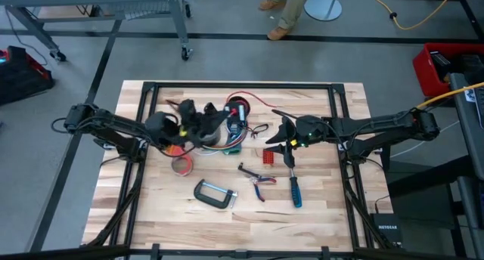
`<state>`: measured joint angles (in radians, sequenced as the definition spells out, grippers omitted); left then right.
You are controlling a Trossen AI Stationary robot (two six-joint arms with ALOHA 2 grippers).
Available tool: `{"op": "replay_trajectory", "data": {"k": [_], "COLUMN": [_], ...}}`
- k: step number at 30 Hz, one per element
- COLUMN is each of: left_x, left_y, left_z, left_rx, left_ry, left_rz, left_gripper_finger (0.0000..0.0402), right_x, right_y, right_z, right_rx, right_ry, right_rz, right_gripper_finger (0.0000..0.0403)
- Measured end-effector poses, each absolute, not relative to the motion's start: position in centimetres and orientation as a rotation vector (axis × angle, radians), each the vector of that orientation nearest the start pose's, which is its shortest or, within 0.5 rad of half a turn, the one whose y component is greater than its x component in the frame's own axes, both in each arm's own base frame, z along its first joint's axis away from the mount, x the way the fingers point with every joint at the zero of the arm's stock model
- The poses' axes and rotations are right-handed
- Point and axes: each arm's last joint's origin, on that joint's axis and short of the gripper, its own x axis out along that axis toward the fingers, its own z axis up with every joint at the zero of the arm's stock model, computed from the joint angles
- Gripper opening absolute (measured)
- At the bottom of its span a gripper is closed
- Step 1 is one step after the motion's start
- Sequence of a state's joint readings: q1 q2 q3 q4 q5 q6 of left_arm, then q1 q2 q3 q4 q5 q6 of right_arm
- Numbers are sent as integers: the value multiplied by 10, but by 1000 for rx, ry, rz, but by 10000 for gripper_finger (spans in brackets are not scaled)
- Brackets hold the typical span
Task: Coil cords
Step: Uncoil the red wire from the black spool
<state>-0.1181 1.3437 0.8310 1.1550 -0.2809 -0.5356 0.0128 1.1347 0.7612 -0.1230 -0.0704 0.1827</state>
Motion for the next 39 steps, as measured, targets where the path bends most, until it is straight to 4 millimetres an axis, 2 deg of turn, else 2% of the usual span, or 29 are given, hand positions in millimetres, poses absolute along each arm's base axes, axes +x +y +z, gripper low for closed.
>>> {"op": "replay_trajectory", "data": {"k": [3, 9, 13, 16, 22, 28, 34, 39], "left_x": [270, 253, 253, 259, 272, 282, 287, 290], "left_y": [-30, -41, -44, -43, -33, -28, -29, -32], "left_z": [360, 374, 374, 369, 351, 323, 294, 284], "left_rx": [-495, -37, 165, 215, 156, 52, -155, -371], "left_ry": [-775, -992, -996, -878, -518, -211, -71, -42], "left_rz": [-76, -139, -4, 177, 572, 785, 779, 625], "left_gripper_finger": [0, 0, 0, 0, 0, 0, 0, 0], "right_x": [243, 243, 243, 243, 243, 243, 244, 244], "right_y": [5, 5, 5, 5, 5, 5, 5, 3], "right_z": [263, 263, 263, 263, 263, 263, 263, 263], "right_rx": [193, 193, 193, 193, 193, 193, 192, 169], "right_ry": [503, 502, 502, 502, 502, 501, 500, 492], "right_rz": [36, 35, 35, 35, 36, 36, 35, -48], "right_gripper_finger": [129, 129, 129, 129, 129, 129, 129, 129]}}
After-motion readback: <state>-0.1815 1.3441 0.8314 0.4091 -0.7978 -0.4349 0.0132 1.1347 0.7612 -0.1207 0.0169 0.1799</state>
